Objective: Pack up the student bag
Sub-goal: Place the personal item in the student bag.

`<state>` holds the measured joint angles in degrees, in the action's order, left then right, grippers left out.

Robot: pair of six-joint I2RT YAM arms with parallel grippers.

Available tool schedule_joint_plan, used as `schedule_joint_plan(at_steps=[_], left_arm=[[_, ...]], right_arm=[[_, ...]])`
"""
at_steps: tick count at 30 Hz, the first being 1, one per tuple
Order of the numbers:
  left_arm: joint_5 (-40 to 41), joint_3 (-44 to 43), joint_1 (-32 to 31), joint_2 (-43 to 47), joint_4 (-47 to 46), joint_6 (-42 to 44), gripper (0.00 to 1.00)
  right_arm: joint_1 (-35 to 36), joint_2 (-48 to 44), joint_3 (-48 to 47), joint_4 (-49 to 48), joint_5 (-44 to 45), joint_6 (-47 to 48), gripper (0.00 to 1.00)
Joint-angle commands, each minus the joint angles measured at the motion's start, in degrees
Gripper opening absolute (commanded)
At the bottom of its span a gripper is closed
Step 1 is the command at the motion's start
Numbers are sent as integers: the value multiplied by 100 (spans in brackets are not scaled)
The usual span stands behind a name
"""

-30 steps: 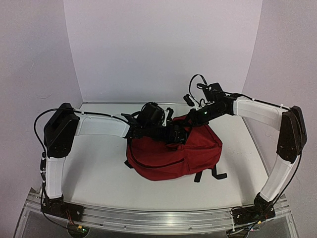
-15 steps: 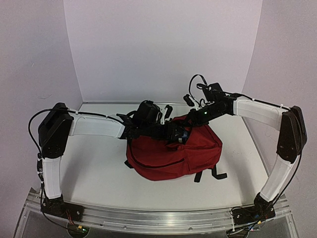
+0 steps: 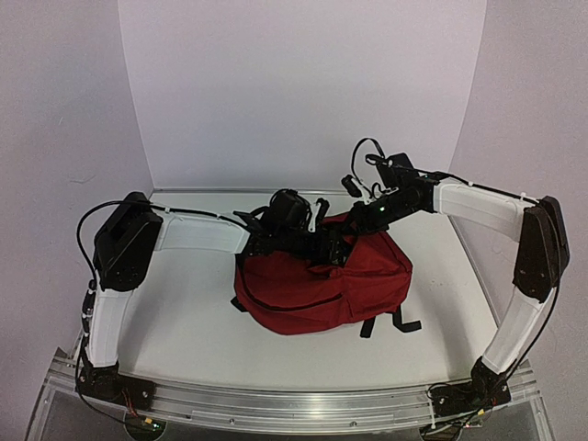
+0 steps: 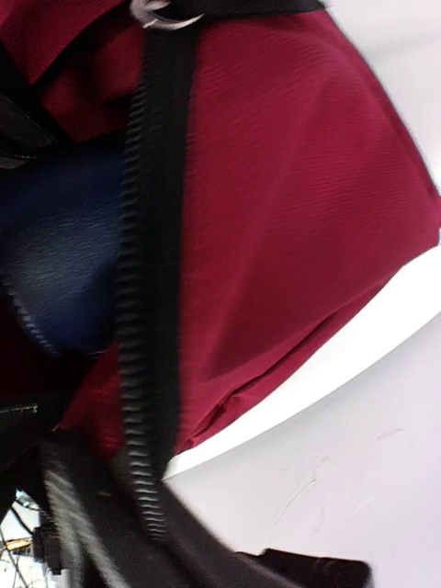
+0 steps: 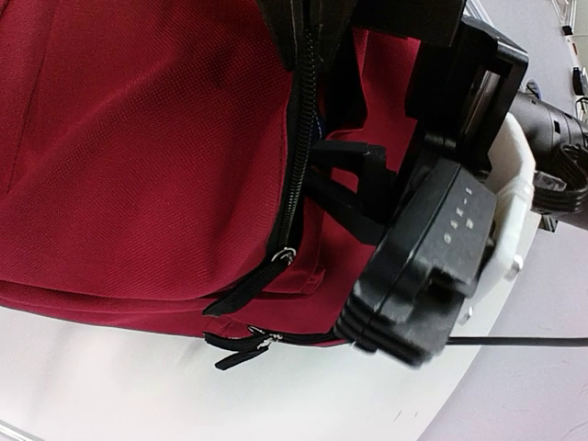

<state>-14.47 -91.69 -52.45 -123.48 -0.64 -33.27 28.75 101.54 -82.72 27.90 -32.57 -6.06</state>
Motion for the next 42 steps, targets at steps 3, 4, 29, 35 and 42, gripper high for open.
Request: schedule_joint_plan(at_steps=[3,4,29,35,42], left_arm=[[-559,629,5,893,-288,288,87],[-573,747,4,992,-328,300,87],[-1628,8,418,-90,-781,-120,26],[-2243,-313,154,-243,-1144,-56,16],[-2355,467,123,456,-1653,52,19]], right_arm=[[-54,-85,-17,-21,142,132,0],[-54,-78,-13,-21,165,148,0],[-54,-211,-113,22,-148,184,0],[-55,-172,-104,45,-154,220,1],[-55,-168,59,72,-241,281,6]])
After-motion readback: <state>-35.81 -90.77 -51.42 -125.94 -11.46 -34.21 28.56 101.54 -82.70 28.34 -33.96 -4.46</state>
